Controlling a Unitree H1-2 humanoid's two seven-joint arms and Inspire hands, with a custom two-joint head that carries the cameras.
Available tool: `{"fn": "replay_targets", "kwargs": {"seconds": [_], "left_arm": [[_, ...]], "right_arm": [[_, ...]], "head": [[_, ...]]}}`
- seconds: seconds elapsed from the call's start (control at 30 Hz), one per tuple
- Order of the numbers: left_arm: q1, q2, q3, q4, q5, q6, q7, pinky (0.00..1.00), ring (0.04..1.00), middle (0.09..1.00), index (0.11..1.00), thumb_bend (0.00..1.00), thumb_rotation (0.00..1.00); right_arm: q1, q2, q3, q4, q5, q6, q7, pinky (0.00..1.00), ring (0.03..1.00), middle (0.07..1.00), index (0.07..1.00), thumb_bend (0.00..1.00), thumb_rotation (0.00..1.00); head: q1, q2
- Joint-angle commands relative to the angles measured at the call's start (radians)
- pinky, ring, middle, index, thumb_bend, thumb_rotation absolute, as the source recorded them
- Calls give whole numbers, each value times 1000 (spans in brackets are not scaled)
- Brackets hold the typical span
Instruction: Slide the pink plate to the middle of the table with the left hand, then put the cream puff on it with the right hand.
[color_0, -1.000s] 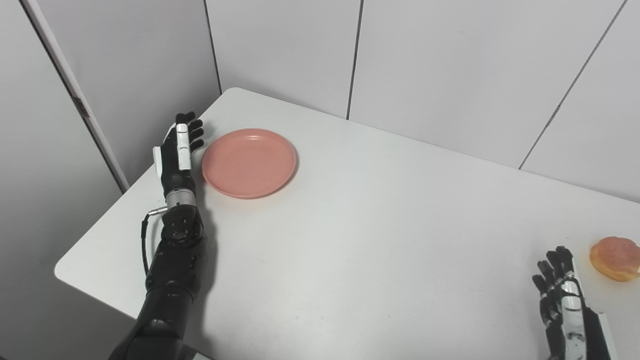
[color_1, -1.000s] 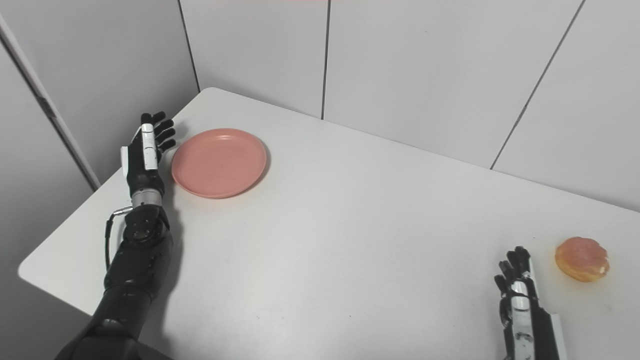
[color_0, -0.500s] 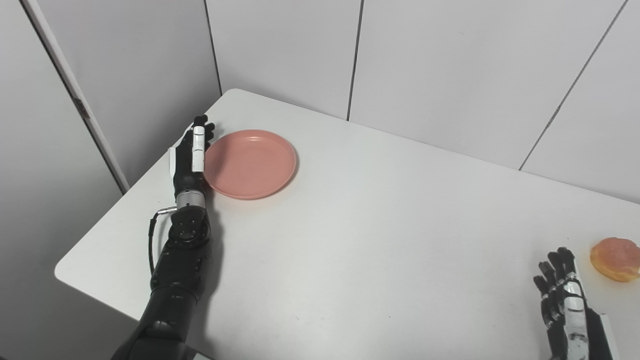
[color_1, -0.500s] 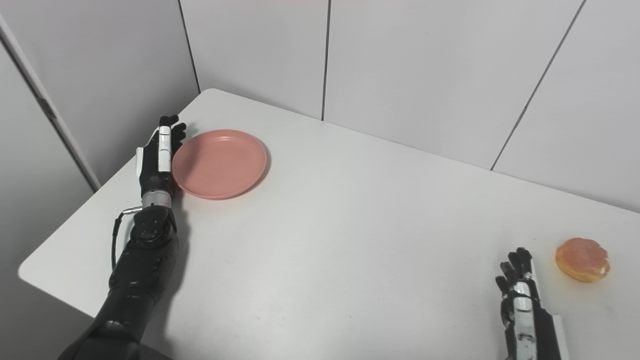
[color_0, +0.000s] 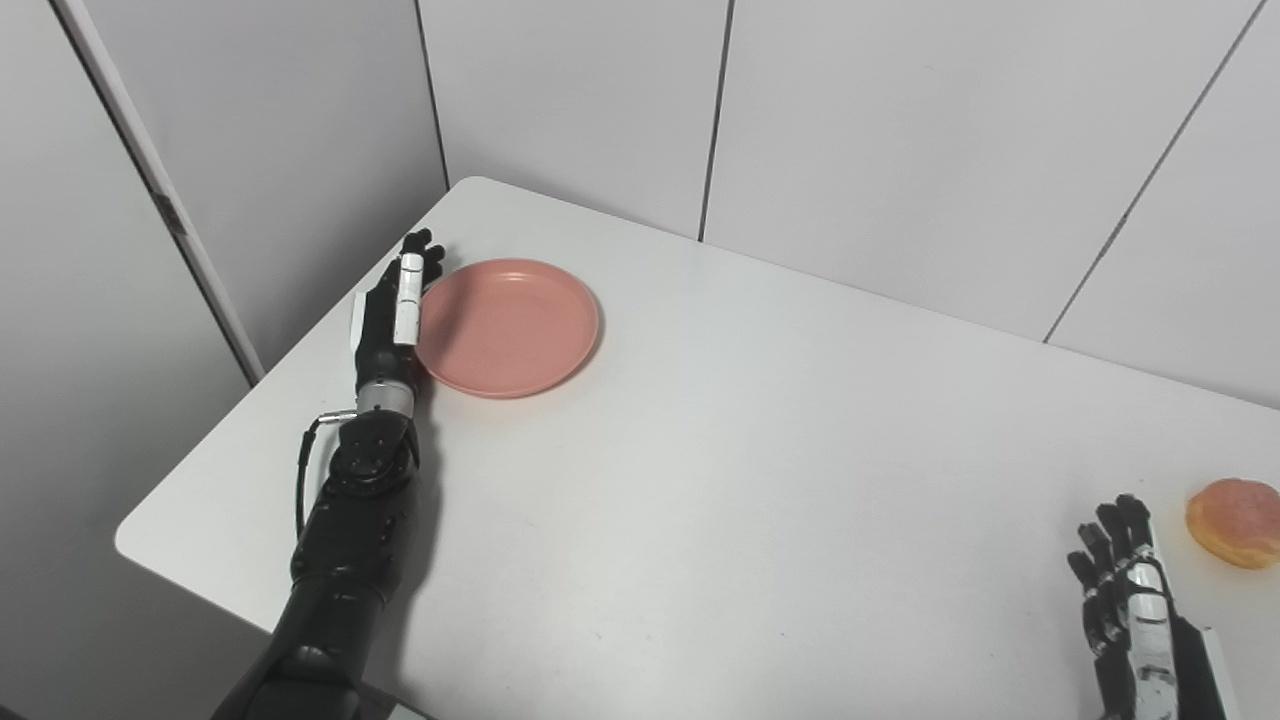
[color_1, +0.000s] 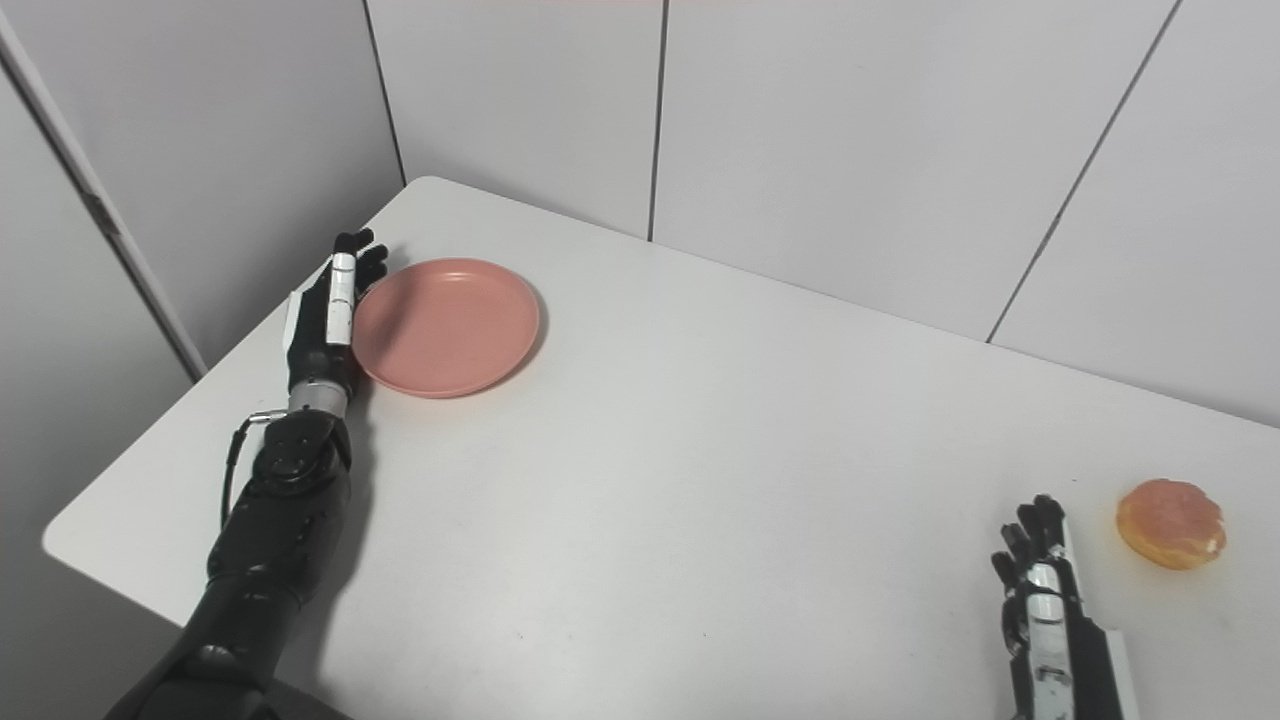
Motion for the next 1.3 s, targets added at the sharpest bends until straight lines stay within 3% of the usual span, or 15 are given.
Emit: {"fn": "replay_targets", "kwargs": {"seconds": [0.0, 0.53, 0.97, 1.1, 1.27], "left_arm": [[-2, -8, -30, -39, -11, 36, -59, 837, 857, 834, 806, 842, 1000], [0, -51, -89, -115, -50, 73, -147, 831, 840, 821, 799, 842, 1000], [0, -84, -173, -145, -11, 103, -181, 829, 843, 823, 804, 843, 1000], [4, -122, -176, -164, -44, 132, -190, 834, 848, 824, 800, 830, 1000], [2, -144, -199, -149, -28, 120, -199, 840, 848, 820, 797, 840, 1000]], "right_arm": [[-20, -2, -6, -32, 6, -6, 2, 1000, 1000, 1000, 1000, 428, 922], [-29, 2, -4, -15, -7, -24, 1, 1000, 1000, 1000, 1000, 442, 923], [-36, 5, -8, 21, -11, -49, 3, 1000, 1000, 1000, 1000, 467, 927], [-39, 7, -9, 35, -20, -63, 0, 1000, 1000, 1000, 1000, 490, 916], [-41, 12, -10, 46, -13, -71, 2, 1000, 1000, 1000, 1000, 516, 881]], "head": [[-2, 0], [-15, 1], [-59, 12], [-64, 12], [-81, 14]]}}
